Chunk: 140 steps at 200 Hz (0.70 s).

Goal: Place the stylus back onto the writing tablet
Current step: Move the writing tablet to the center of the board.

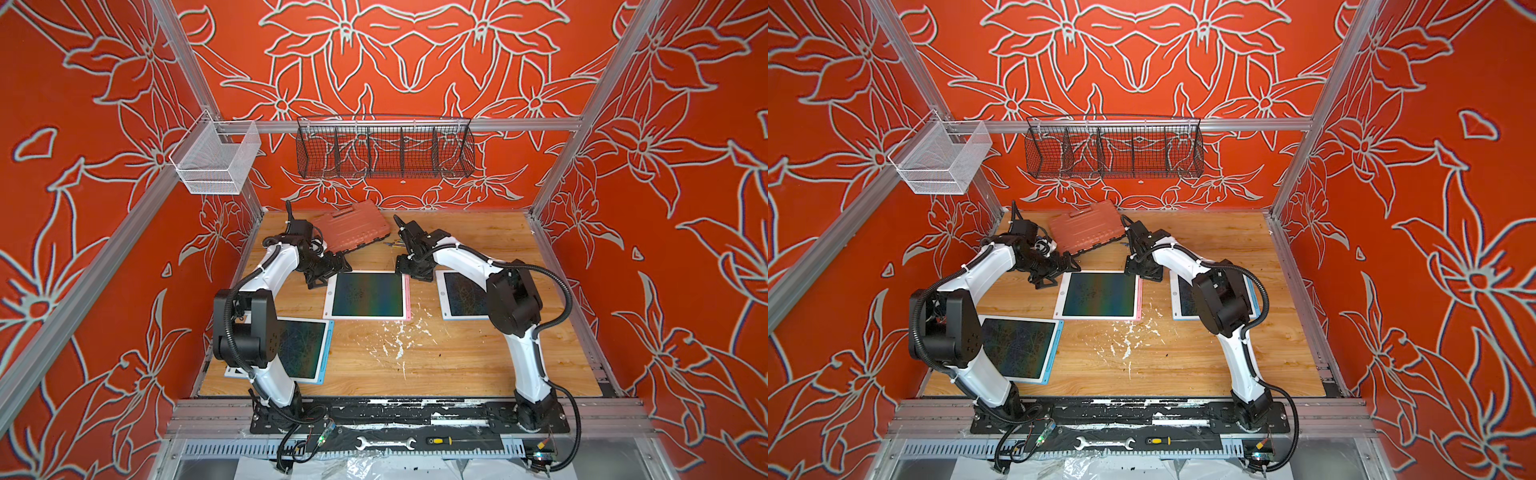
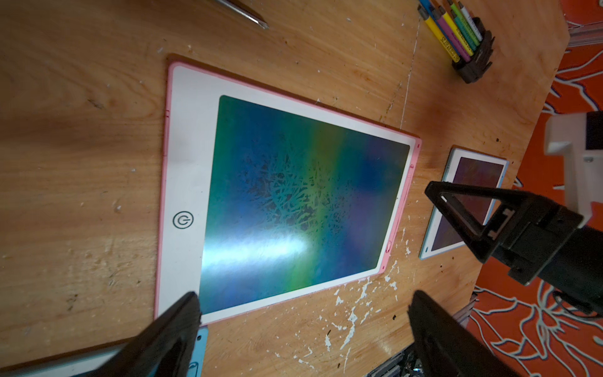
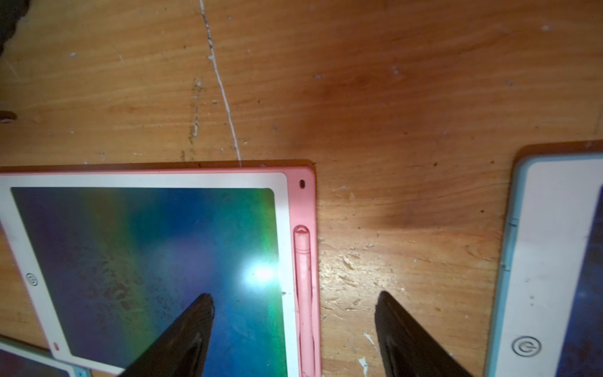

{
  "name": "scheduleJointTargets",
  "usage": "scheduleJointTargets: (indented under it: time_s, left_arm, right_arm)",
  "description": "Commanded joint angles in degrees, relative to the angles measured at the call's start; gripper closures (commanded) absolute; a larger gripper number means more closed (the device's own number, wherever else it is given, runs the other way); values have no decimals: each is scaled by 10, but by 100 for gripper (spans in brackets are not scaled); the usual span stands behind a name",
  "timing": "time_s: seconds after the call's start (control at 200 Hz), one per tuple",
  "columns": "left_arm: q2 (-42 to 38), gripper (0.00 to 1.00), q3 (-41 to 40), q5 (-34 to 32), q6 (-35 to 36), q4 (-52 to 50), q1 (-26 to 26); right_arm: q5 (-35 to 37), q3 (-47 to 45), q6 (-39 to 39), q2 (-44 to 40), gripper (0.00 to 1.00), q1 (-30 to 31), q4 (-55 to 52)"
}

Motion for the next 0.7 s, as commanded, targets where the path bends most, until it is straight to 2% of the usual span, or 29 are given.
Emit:
scheduleJointTargets:
  time_s: [0.0,0.696]
  left_arm:
    - [-22,3,-7,9,-4,-12,-3]
    - [-58,2,-28,7,5,-22,-4]
  right_arm:
    - [-19,-14,21,15,20,-3,9]
    - [-52,-34,64,53,20,5,42]
